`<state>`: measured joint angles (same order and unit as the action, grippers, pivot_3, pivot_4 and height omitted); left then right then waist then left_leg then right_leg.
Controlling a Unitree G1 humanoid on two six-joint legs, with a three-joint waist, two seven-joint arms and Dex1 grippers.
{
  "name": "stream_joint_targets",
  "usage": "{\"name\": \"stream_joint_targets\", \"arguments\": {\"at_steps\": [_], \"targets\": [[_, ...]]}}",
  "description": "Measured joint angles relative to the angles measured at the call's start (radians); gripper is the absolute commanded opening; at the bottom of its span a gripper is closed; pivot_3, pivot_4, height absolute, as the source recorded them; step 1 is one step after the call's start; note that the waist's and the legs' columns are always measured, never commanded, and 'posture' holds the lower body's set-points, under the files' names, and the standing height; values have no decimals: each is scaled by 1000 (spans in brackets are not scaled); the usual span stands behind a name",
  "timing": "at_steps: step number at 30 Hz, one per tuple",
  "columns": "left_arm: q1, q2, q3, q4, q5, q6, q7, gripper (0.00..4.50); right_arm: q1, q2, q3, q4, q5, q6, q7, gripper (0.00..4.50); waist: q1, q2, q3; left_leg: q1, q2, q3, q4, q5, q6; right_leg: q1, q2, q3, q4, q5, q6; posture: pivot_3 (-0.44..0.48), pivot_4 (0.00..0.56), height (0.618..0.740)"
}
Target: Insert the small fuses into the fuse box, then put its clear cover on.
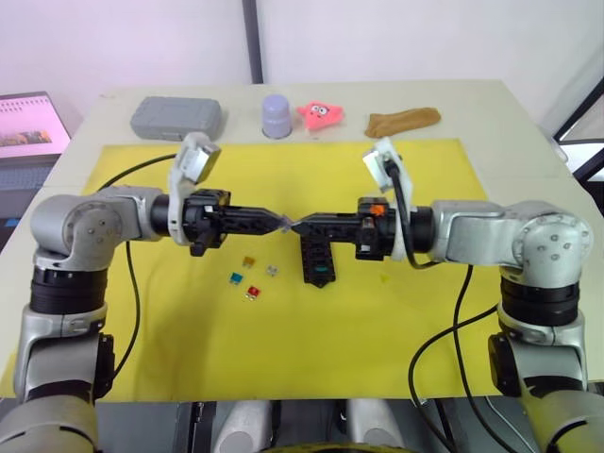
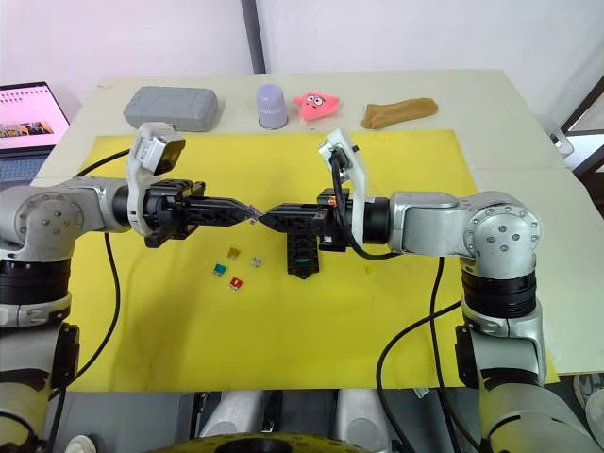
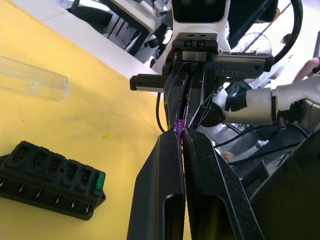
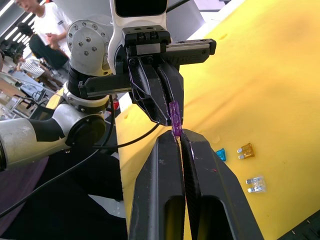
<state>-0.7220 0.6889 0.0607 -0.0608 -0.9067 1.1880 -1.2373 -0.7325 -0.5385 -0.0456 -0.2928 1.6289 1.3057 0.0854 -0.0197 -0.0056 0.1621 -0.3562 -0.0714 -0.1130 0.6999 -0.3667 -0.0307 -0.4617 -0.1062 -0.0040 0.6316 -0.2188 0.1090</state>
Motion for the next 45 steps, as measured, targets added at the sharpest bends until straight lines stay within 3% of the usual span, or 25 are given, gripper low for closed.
{"name": "stream_joint_targets", "arguments": {"at_steps": [1,2,4,8,10,11,18,26,34,45], "targets": [[0,1,0,0,0,0,-1,0,0,-2,3,1,2,-3,0,17,0,0,0,0,0,0,0,0,0,0,0,0,0,0,0,0,150,740],[3,5,-5,-4,5,-17,-5,646,0,-5,7,1,4,-7,-1,0,0,0,0,0,0,0,0,0,0,0,0,0,0,0,0,0,150,740],[15,14,-36,-27,39,-72,-8,1319,-1,-13,20,1,15,-20,0,0,1,0,0,0,0,0,0,0,0,0,0,0,0,0,0,0,150,740],[24,25,-70,-32,71,-118,-23,3100,-8,-43,40,-8,-1,-28,17,0,2,0,0,0,0,0,0,0,0,0,0,0,-1,0,0,0,150,740],[32,64,-93,-45,105,-169,-48,4159,-36,-109,74,-46,-99,-25,69,0,2,0,0,0,0,1,0,0,0,0,0,0,-1,0,0,0,150,740],[35,76,-98,-48,117,-185,-55,4428,-42,-131,82,-60,-134,-25,87,0,2,0,0,0,0,1,-1,0,0,0,1,0,-1,0,0,0,150,740],[152,155,-252,-77,346,-481,-145,4428,-54,-349,335,-190,-628,-196,443,0,6,0,0,-1,0,2,-1,0,0,0,2,0,-2,0,0,0,150,740],[177,85,-325,-54,519,-670,-97,4428,-27,-384,453,-174,-951,-423,719,0,8,0,0,-1,0,2,0,0,0,0,2,0,-2,0,0,0,150,740],[176,-46,-362,-16,603,-678,20,4428,13,-369,505,-93,-1174,-567,837,0,8,0,0,-1,0,2,0,0,0,0,1,0,-2,0,0,0,150,740],[170,-69,-364,3,645,-697,38,4428,17,-332,502,-47,-1293,-624,932,0,9,0,0,-1,0,1,0,0,0,0,1,0,-2,0,0,0,150,740]]}}
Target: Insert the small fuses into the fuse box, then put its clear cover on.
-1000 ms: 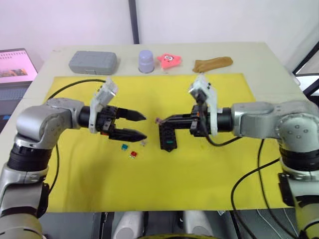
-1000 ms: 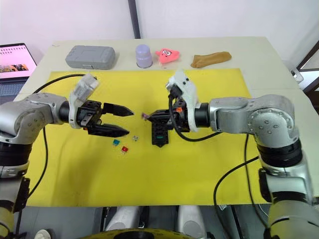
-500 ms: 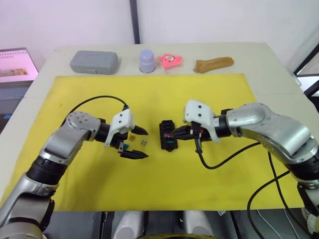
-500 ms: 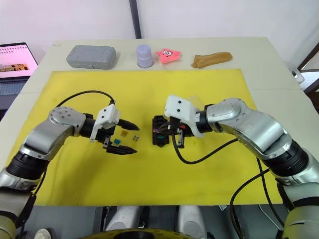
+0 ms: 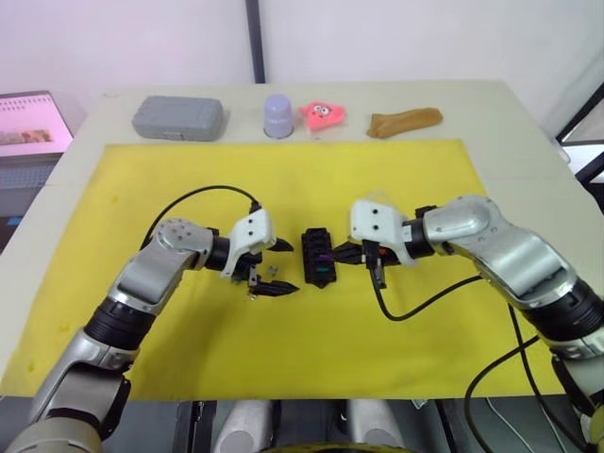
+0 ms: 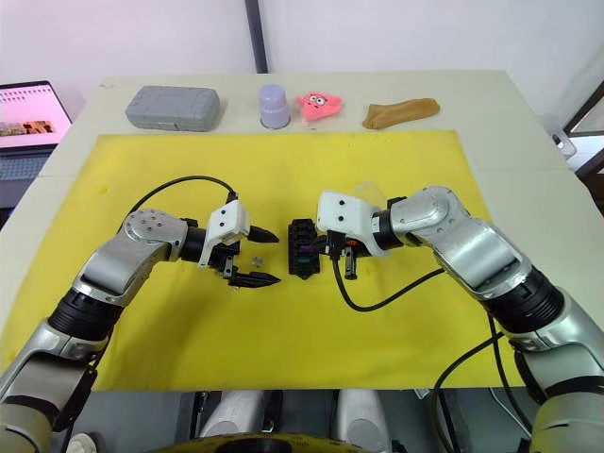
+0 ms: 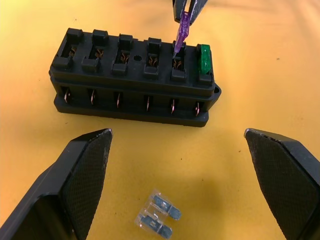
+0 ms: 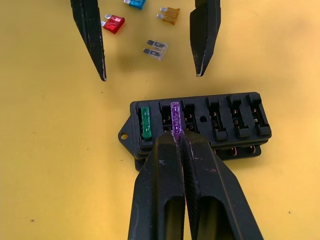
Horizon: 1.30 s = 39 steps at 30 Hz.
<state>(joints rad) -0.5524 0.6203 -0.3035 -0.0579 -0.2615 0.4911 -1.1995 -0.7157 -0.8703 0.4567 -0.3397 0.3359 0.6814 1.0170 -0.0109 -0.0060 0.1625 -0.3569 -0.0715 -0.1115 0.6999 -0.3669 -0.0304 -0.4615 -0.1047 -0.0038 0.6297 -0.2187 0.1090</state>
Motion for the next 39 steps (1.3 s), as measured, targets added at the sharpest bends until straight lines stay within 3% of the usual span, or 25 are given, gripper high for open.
{"name": "stream_joint_targets", "arguments": {"at_steps": [39], "targets": [[1,-18,-5,0,18,-1,10,4428,0,82,-10,49,-107,11,88,0,-1,0,0,0,0,0,0,0,0,0,0,0,0,0,0,0,150,740]]}}
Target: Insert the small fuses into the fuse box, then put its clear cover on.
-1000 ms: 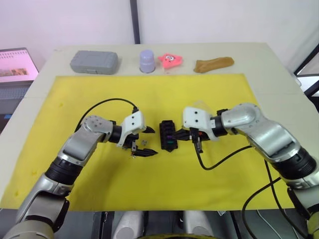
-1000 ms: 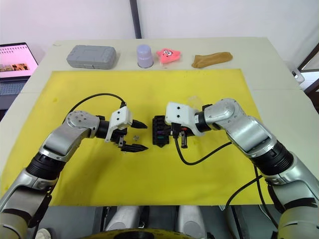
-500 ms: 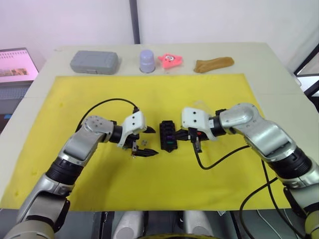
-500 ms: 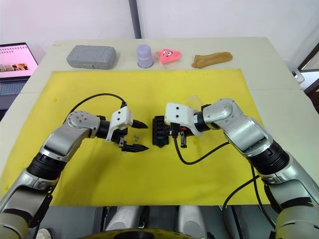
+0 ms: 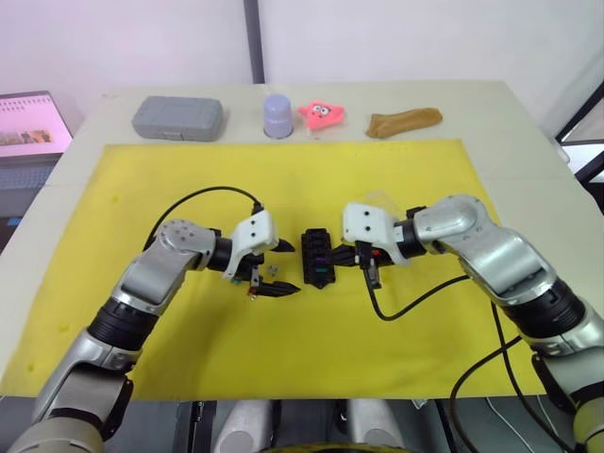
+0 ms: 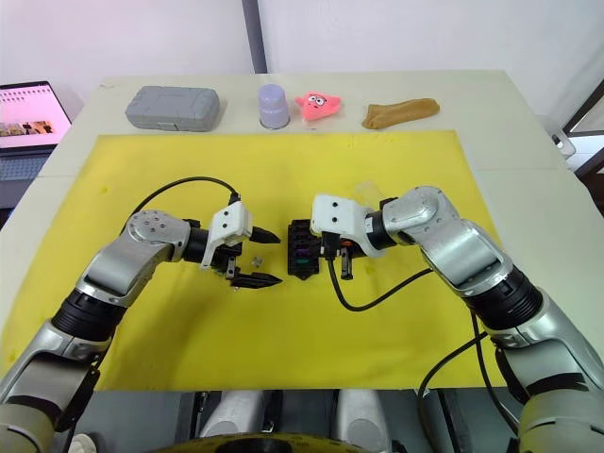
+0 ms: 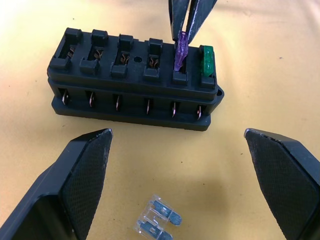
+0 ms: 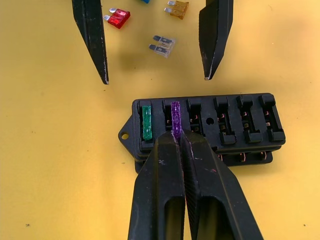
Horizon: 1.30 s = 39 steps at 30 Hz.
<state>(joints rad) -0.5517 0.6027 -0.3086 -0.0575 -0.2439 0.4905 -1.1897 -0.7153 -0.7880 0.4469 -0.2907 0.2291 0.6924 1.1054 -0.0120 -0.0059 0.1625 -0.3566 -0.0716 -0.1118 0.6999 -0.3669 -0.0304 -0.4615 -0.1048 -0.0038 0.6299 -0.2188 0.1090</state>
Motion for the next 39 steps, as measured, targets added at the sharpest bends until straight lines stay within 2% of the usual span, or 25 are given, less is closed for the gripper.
{"name": "stream_joint_targets", "arguments": {"at_steps": [6,39], "targets": [[3,-25,-26,-6,14,1,16,4428,0,7,-3,-2,-3,14,5,0,0,0,0,0,0,0,0,0,0,0,0,0,0,0,0,0,150,740],[0,-32,-32,-6,17,2,30,4428,-14,19,-28,-10,-21,36,45,0,1,0,0,0,0,0,0,0,0,0,0,0,0,0,0,0,150,740]]}}
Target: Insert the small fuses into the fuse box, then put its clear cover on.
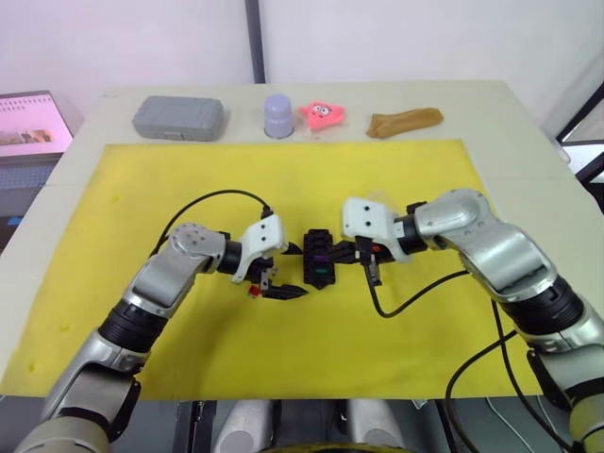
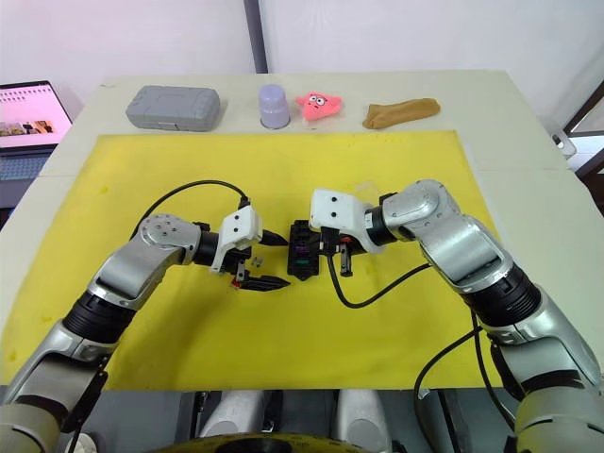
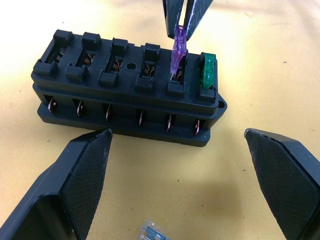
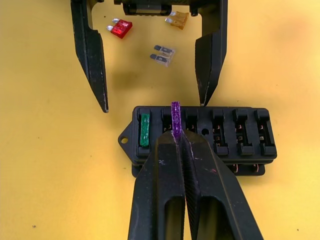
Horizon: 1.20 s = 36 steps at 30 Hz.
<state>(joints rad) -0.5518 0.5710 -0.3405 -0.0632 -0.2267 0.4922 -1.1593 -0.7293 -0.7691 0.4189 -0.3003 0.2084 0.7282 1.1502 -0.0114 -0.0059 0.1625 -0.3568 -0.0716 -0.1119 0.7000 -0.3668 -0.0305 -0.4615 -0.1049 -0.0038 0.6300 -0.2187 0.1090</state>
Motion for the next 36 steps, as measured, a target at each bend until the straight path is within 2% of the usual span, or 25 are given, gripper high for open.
{"name": "stream_joint_targets", "arguments": {"at_steps": [36], "targets": [[-1,-3,0,-1,0,0,8,4428,5,13,15,25,-28,0,5,0,0,0,0,0,0,0,0,0,0,0,0,0,0,0,0,0,150,740]]}}
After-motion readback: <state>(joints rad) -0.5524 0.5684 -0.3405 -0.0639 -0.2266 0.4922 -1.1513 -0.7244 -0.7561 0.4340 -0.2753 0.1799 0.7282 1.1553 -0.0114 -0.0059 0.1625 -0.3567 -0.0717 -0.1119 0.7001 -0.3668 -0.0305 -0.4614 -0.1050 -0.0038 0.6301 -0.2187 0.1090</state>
